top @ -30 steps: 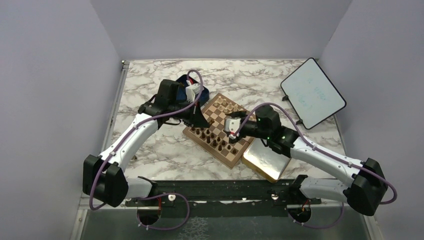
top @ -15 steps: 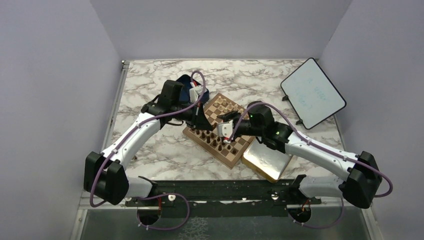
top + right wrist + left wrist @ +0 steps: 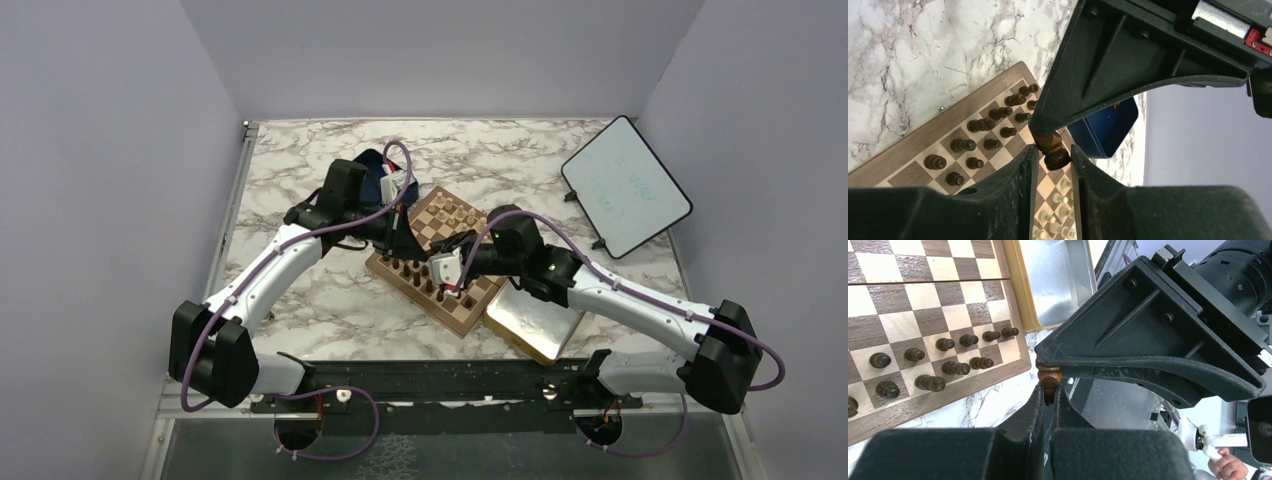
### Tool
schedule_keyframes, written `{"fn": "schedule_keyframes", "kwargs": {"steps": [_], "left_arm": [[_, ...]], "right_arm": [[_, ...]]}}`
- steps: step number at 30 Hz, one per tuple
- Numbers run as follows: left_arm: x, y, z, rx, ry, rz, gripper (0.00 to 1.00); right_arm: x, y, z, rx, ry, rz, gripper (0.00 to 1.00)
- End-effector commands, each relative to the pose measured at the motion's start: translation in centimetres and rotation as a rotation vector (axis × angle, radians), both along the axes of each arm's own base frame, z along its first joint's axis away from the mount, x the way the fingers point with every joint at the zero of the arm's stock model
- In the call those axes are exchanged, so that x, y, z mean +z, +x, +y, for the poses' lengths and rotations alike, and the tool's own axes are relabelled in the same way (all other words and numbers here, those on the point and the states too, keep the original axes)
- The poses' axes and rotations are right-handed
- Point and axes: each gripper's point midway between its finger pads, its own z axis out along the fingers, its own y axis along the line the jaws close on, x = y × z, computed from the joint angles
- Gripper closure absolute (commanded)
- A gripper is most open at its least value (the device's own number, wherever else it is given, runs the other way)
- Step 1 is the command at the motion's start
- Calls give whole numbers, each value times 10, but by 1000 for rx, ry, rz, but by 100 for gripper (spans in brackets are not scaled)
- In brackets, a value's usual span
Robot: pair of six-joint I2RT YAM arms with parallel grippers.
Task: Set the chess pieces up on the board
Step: Place the chess piece on the chessboard.
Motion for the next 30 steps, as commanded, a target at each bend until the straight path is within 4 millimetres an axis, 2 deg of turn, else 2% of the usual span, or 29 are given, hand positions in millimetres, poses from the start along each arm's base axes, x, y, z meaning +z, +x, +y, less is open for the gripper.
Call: {"fn": "schedule_keyframes", "kwargs": {"steps": [1,4,6,12,16,23,30], "left_arm": [[25,6,-7,-4,-55,-72,100],[28,13,-6,29,-52,-109,100],[32,20,-6,62,-48,-139,100],[48,33,-3,135,-54,-230,100],[44,37,2,173,-31,-273,100],[33,47,9,233,6,-312,100],[45,49,8,271,-44,-335,100]], "right_arm": [[-4,-4,2,-2,-10,27,72],[-6,-2,2,-45,18,69,85],[-8,2,1,-101,47,119,99],[8,17,4,-292,254,289,99],[17,18,-1,-357,386,359,99],[8,13,-1,-393,453,478,99],[3,13,3,-419,486,559,99]]}}
